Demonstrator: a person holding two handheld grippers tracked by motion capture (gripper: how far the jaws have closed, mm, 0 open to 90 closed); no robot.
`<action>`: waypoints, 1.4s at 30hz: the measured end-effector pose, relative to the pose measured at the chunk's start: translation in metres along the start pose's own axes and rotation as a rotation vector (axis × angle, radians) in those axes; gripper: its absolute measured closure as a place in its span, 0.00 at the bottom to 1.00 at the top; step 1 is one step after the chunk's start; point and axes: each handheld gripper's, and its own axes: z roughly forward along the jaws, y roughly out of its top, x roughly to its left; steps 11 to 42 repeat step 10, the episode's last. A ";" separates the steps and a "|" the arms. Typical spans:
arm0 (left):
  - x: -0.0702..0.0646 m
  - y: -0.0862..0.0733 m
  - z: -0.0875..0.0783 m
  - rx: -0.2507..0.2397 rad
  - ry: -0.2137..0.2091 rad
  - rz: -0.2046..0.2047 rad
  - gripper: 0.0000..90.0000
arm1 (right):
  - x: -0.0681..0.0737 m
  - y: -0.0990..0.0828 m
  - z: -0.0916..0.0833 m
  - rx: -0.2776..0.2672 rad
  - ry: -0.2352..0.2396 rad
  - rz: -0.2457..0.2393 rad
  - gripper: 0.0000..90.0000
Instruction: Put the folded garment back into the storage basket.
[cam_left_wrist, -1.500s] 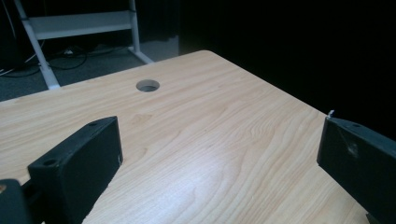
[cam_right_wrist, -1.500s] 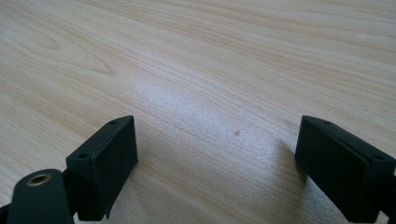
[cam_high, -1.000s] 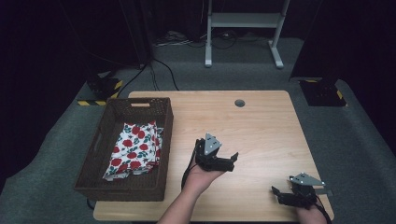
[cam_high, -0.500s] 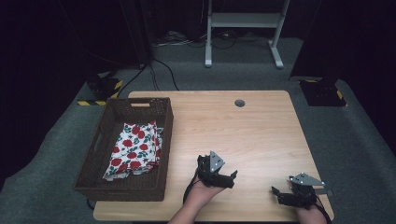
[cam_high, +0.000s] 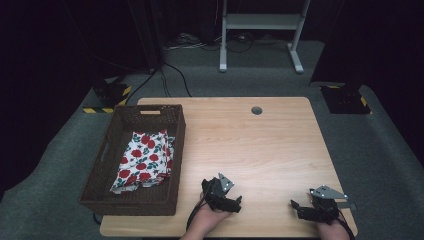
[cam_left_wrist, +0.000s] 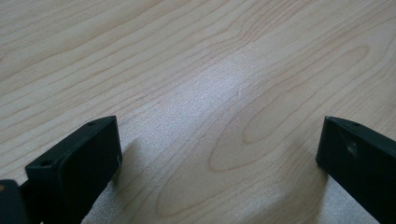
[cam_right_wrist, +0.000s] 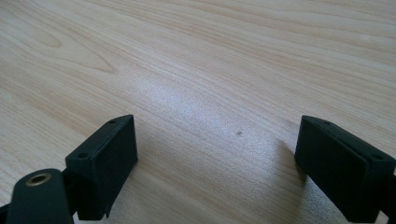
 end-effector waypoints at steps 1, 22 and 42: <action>0.000 0.000 0.000 -0.001 -0.001 0.003 0.00 | 0.000 0.000 0.000 0.000 0.001 0.000 0.14; -0.001 0.001 0.001 -0.005 -0.004 -0.003 0.01 | 0.000 0.000 0.000 -0.001 0.005 -0.001 0.14; -0.001 0.001 0.001 -0.005 -0.004 -0.003 0.01 | 0.000 0.000 0.000 -0.001 0.005 -0.001 0.14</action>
